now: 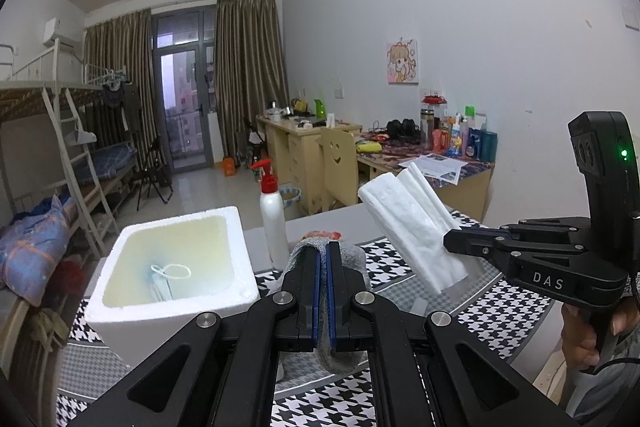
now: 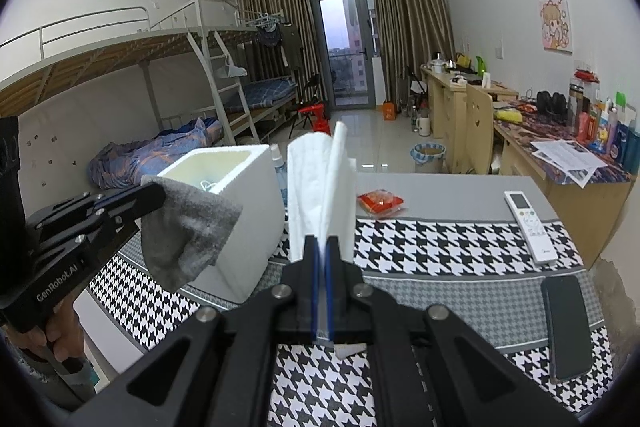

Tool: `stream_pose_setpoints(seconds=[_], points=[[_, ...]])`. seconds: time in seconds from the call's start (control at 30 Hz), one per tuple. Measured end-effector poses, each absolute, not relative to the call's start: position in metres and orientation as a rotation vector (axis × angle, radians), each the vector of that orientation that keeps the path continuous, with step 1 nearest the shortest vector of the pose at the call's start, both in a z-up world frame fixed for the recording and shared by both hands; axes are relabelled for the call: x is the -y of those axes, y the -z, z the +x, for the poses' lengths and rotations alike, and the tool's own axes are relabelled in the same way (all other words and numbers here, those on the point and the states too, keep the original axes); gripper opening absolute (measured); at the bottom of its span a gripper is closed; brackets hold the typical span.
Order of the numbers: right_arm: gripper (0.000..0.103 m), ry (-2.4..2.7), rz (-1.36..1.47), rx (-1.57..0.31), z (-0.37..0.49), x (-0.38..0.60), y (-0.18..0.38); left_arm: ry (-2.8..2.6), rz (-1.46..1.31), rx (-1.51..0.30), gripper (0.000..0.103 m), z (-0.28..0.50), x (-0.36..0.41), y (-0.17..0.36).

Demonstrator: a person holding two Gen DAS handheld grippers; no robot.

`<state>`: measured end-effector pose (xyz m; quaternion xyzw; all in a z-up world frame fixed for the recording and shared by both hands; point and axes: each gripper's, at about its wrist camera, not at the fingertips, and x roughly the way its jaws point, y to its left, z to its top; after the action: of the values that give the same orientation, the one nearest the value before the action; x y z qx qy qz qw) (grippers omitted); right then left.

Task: Organize soft objects
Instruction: 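Carry the sock with left tool while right tool carries the cloth toward the foam box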

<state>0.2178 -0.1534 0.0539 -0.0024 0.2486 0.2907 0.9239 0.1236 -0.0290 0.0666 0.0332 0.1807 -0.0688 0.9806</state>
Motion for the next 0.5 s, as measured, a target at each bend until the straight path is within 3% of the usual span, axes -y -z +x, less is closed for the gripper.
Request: stream_pose_setpoints(seconds=[0.5], points=[[0.005,-0.611,-0.012,-0.467,0.22,0.144,-0.068,0.096,0.082,-0.309,0.003,0.125,0.022,-0.086]])
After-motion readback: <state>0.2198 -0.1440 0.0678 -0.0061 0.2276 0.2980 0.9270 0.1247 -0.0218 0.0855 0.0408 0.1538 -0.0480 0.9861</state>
